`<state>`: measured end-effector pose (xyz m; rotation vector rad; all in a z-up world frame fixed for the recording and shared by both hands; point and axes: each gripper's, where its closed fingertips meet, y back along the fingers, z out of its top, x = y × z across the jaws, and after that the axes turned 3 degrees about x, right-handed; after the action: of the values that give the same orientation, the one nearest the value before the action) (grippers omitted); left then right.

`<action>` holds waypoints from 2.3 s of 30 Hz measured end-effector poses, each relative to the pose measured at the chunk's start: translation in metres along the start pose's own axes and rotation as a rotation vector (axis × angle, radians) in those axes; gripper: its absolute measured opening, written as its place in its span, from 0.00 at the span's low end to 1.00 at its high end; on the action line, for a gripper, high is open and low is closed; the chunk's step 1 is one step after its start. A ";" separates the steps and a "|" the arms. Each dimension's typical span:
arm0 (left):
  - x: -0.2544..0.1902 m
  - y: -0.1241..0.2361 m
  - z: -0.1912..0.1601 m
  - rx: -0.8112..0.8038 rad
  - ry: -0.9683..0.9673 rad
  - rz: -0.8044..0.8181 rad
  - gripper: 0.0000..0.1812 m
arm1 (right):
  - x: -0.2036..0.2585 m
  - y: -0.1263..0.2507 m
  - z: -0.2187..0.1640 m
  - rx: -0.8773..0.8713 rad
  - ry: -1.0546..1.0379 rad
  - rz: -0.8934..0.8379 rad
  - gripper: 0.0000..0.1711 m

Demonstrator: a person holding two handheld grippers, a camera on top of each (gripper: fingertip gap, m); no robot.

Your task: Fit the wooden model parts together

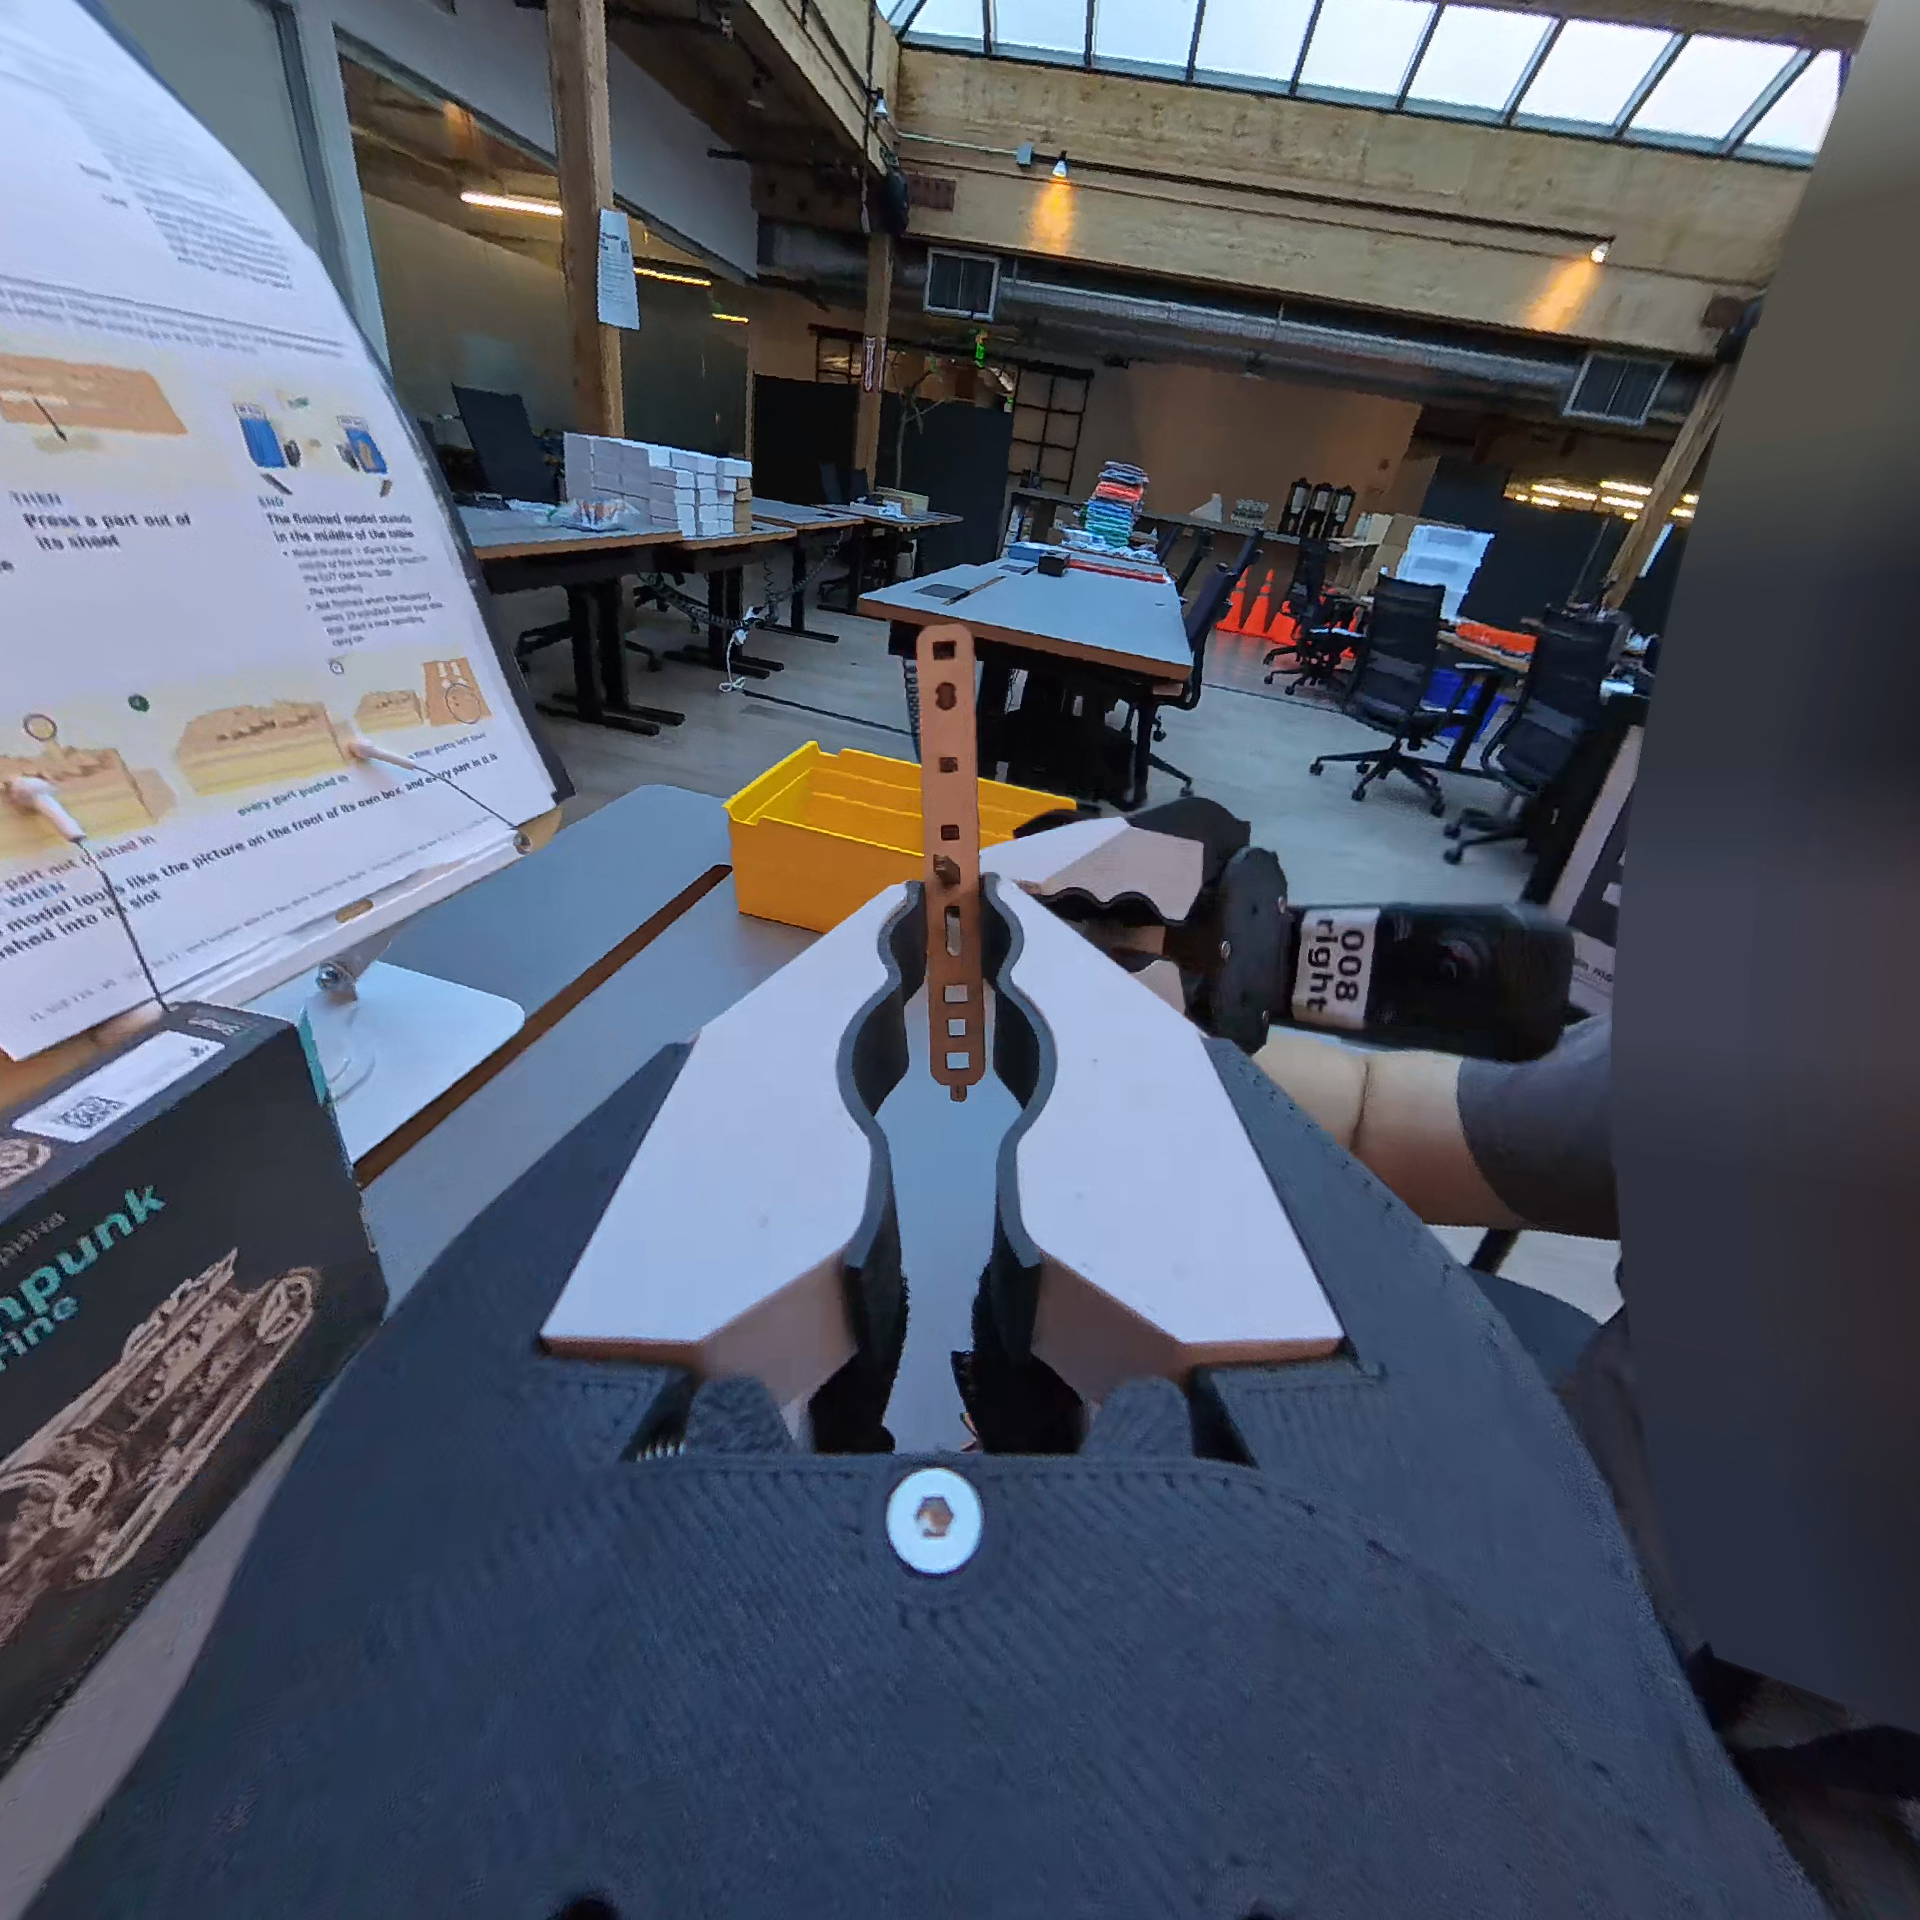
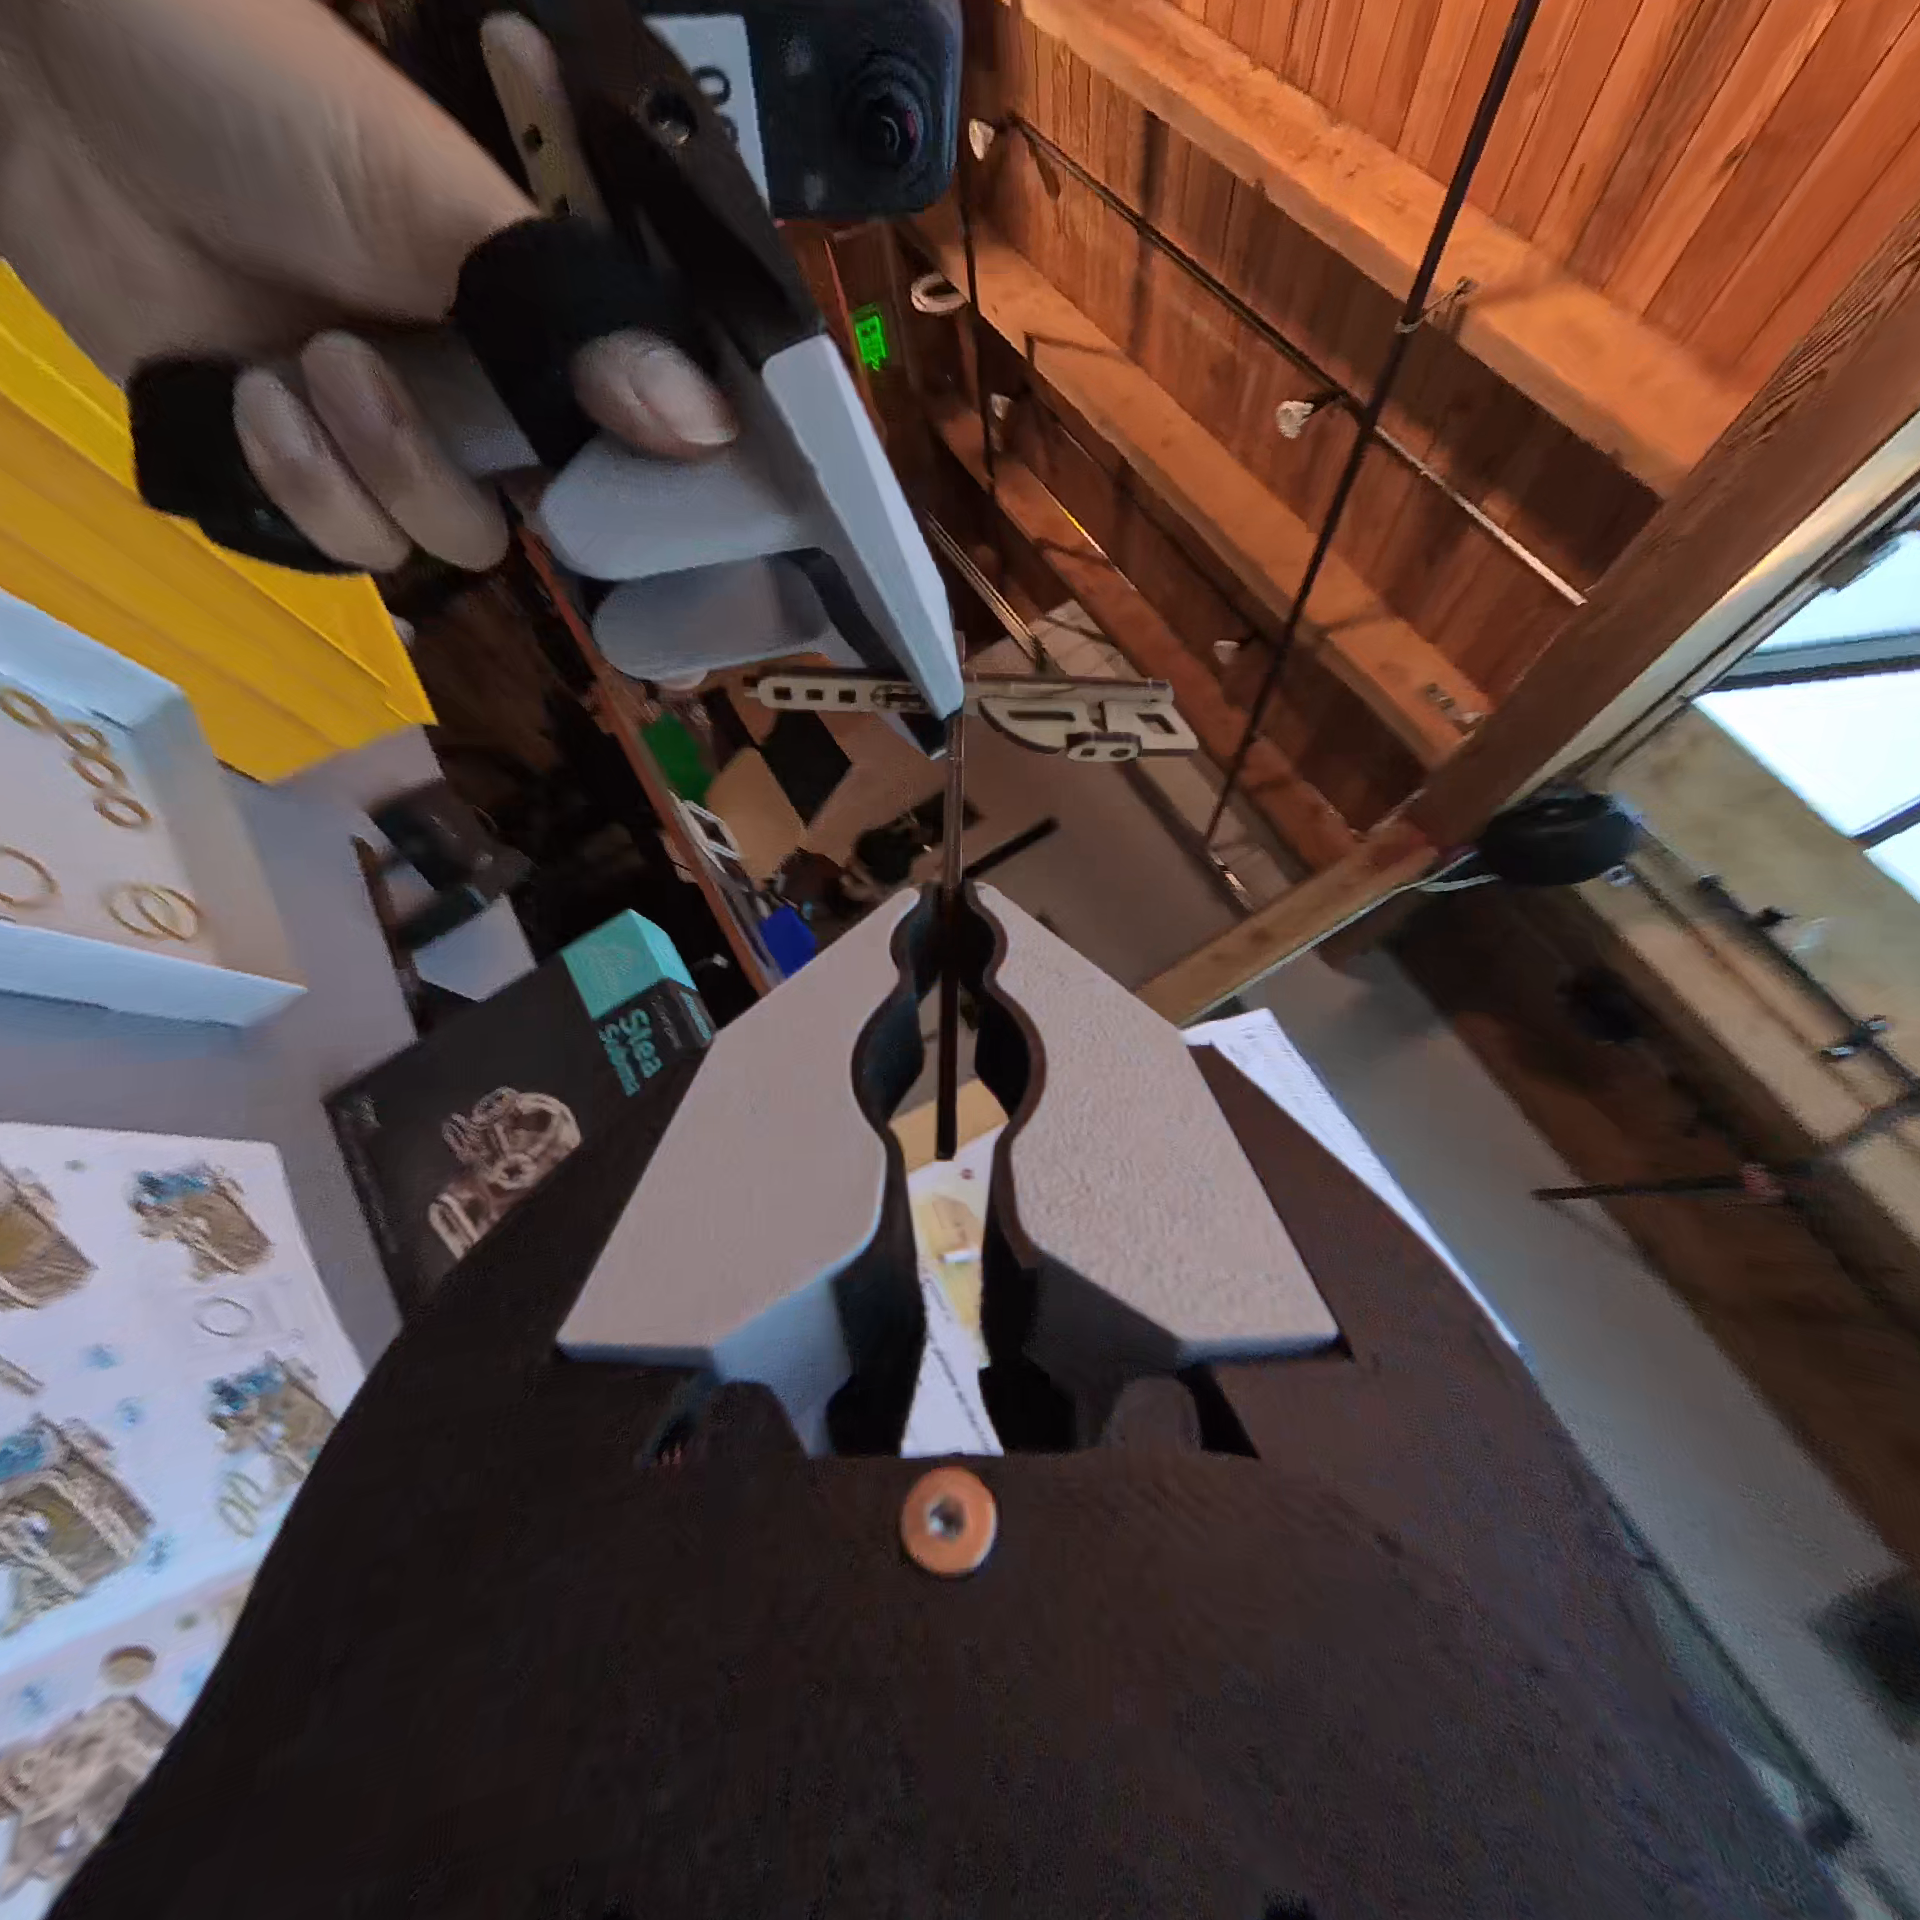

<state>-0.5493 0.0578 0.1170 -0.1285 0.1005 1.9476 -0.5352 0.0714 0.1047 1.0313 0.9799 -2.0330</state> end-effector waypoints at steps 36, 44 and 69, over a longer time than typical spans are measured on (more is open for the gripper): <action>-0.036 0.000 0.009 -0.020 -0.297 -0.047 0.04 | -0.011 0.021 0.030 -0.211 -0.031 -0.038 0.01; -0.034 -0.004 0.014 -0.070 -0.257 -0.048 0.04 | -0.014 0.021 0.027 -0.236 -0.196 0.022 0.01; -0.038 0.025 0.058 -0.393 -0.132 -0.073 0.04 | -0.040 0.035 0.019 -0.257 -0.114 -0.059 0.00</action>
<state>-0.5610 0.0217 0.1794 -0.2582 -0.3706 1.8775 -0.4947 0.0461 0.1355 0.7513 1.1860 -1.9279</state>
